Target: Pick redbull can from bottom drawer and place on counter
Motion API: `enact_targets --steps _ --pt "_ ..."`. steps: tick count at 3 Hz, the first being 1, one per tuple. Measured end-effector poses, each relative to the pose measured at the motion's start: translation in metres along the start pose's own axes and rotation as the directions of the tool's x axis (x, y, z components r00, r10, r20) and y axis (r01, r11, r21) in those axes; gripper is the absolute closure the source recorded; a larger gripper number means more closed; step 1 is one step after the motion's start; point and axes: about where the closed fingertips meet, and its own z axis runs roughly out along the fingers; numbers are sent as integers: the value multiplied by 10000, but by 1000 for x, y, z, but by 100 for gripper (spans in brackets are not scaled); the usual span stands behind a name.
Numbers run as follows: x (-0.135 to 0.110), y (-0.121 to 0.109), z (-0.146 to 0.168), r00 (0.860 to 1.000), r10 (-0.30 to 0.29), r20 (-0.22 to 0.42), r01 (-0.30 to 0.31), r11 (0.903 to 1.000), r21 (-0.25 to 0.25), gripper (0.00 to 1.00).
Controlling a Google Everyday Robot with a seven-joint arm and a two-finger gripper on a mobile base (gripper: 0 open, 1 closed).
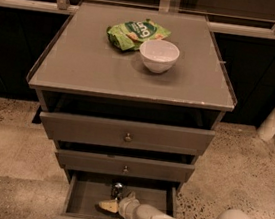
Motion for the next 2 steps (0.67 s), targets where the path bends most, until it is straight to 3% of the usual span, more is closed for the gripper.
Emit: enact_targets --steps 1,2 --pt "8 -4 8 9997 70 -219 -66 9998 188 0" --pt "14 -4 15 9993 37 -381 -24 9994 345 18"
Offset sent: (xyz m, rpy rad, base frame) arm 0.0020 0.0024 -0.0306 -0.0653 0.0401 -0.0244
